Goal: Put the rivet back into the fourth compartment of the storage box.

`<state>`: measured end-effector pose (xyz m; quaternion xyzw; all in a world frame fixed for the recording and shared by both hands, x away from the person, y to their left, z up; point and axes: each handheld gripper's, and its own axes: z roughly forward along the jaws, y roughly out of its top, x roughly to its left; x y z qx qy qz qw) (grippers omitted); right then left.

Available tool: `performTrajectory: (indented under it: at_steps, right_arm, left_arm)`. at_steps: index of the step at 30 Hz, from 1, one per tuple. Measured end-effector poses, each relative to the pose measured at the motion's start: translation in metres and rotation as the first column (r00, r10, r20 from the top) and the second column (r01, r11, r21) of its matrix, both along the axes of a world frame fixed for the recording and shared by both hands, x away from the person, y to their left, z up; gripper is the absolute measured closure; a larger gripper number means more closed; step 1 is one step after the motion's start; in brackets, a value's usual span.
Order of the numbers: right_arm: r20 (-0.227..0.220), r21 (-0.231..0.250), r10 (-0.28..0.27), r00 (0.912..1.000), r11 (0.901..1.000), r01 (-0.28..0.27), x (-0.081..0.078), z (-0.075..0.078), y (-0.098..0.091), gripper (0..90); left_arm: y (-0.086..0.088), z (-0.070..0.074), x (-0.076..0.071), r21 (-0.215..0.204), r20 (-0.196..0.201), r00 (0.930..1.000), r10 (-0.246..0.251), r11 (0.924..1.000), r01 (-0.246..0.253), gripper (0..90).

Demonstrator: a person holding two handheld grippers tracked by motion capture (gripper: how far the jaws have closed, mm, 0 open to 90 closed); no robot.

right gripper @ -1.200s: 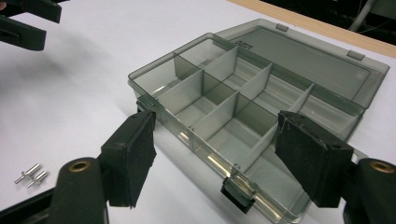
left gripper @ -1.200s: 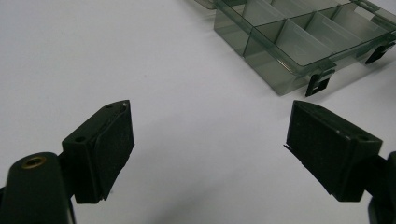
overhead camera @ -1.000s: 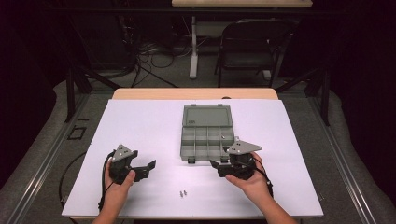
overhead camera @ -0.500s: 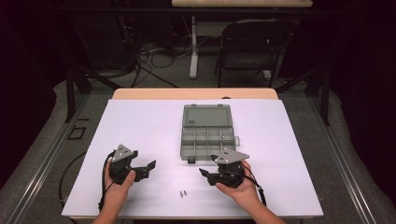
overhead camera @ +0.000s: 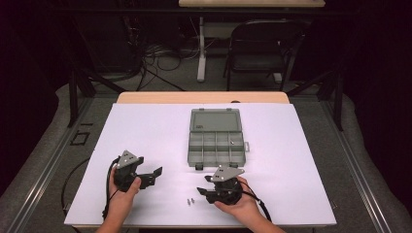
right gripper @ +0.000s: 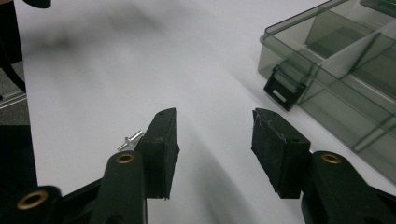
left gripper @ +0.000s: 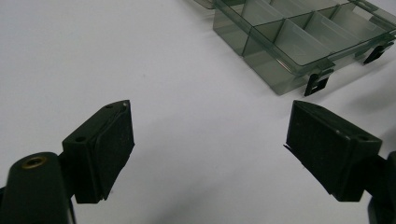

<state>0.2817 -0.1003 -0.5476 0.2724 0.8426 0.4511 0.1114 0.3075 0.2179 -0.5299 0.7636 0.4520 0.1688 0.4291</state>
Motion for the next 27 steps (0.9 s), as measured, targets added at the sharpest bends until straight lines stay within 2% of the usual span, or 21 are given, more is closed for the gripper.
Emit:
performTrajectory:
  at_steps: [6,7,8,10,11,18,19,20,22,27]
  right_arm:
    - [-0.012,-0.003,0.023,0.9997,0.9997,-0.023,-0.003,-0.003,0.005,53.9]
    - [-0.009,-0.006,0.013,0.9999,0.9999,-0.013,-0.003,-0.003,0.006,55.5]
    - [-0.014,0.001,0.020,0.9997,0.9998,-0.020,-0.003,-0.003,0.006,61.1]
    - [-0.034,0.015,0.040,0.9986,0.9991,-0.039,-0.002,-0.004,0.007,64.4]
    - [-0.039,0.007,0.046,0.9982,0.9989,-0.046,-0.003,-0.005,0.007,65.3]
    - [-0.057,-0.023,0.087,0.9946,0.9958,-0.089,-0.007,-0.008,0.015,69.6]
    - [-0.058,-0.001,0.092,0.9941,0.9958,-0.092,-0.008,-0.009,0.016,69.8]
    - [-0.073,-0.016,0.101,0.9922,0.9946,-0.103,-0.008,-0.009,0.017,70.2]
    - [-0.087,-0.016,0.114,0.9897,0.9931,-0.116,-0.009,-0.010,0.020,70.5]
    - [-0.091,-0.038,0.132,0.9870,0.9900,-0.136,-0.011,-0.012,0.025,71.4]
  left_arm:
    - [0.000,0.000,0.000,0.000,-0.003,1.0000,-0.001,1.0000,0.001,15.1]
    - [0.000,0.000,0.000,0.003,-0.004,1.0000,-0.002,1.0000,0.002,15.1]
    - [0.000,0.000,0.000,0.004,-0.004,1.0000,-0.002,1.0000,0.002,15.1]
    - [0.000,-0.001,0.000,0.002,-0.005,1.0000,-0.004,1.0000,0.004,15.1]
    - [0.000,-0.001,0.000,0.002,-0.005,1.0000,-0.004,1.0000,0.004,15.1]
    - [0.000,-0.001,0.001,0.005,-0.005,1.0000,-0.005,1.0000,0.005,15.1]
    - [0.000,-0.001,0.001,0.005,-0.005,1.0000,-0.005,1.0000,0.005,15.1]
    - [0.000,-0.001,0.001,0.001,-0.006,1.0000,-0.005,1.0000,0.005,15.1]
    - [0.000,-0.001,0.001,0.001,-0.006,1.0000,-0.004,1.0000,0.004,15.1]
    - [0.001,-0.001,0.001,0.000,-0.006,1.0000,-0.004,1.0000,0.004,15.1]
